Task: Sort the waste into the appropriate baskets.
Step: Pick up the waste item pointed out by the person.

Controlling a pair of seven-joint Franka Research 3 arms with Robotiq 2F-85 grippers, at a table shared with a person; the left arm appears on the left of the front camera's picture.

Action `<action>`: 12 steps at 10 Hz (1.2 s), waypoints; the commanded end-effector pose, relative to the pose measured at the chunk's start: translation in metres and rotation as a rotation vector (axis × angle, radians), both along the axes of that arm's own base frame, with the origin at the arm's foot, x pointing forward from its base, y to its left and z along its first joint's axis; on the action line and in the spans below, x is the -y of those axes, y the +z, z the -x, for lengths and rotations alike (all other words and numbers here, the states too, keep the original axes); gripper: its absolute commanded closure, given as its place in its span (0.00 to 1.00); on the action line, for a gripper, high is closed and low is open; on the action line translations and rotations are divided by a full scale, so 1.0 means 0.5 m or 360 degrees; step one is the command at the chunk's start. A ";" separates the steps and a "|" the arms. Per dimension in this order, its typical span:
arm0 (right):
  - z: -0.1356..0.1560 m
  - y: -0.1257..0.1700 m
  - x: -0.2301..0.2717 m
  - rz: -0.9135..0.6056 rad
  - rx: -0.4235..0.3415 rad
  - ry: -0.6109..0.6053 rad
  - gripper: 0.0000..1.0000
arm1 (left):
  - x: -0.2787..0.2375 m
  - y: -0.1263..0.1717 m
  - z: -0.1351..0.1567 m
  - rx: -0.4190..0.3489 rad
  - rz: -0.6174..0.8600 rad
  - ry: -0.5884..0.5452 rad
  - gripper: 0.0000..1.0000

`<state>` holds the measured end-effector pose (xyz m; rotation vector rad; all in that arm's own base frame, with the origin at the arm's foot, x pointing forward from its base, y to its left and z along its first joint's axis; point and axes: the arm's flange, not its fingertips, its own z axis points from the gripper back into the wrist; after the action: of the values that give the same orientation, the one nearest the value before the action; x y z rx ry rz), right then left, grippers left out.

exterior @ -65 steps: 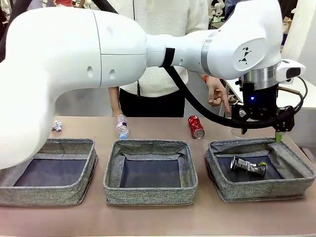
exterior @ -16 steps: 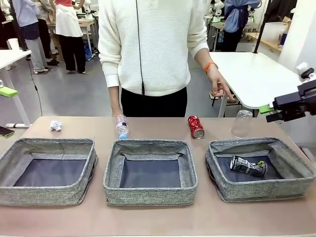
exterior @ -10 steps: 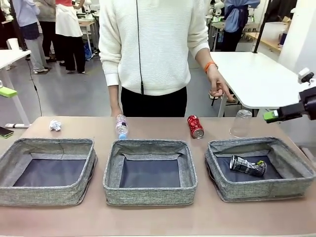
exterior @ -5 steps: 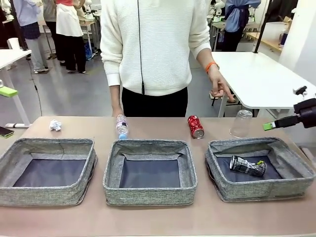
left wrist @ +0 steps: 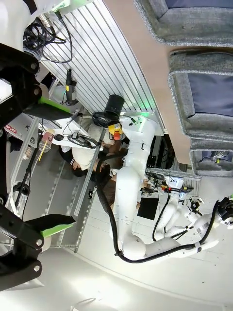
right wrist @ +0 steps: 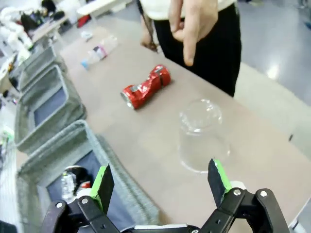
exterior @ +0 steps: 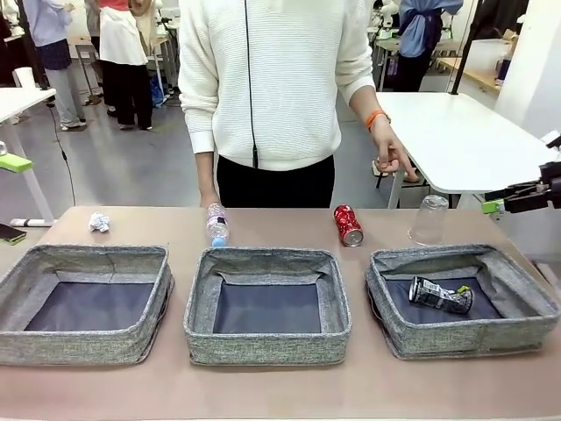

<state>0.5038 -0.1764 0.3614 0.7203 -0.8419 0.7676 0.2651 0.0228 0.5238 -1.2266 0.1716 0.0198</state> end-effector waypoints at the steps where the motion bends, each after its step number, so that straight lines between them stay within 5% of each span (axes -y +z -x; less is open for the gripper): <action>1: -0.069 -0.054 -0.001 0.0094 0.0118 0.0057 0.00 | -0.002 0.006 0.002 0.0027 0.0032 -0.0014 0.00; 3: -0.112 -0.087 -0.018 0.0257 0.0128 -0.0028 0.00 | -0.002 0.006 0.002 0.0027 0.0032 -0.0014 0.00; 12: -0.193 -0.159 -0.146 0.0196 0.0019 0.0214 0.00 | -0.002 0.006 0.002 0.0027 0.0032 -0.0014 0.00</action>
<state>0.5904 -0.1093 0.2827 0.6550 -0.7598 0.9328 0.2651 0.0229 0.5238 -1.2267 0.1720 0.0196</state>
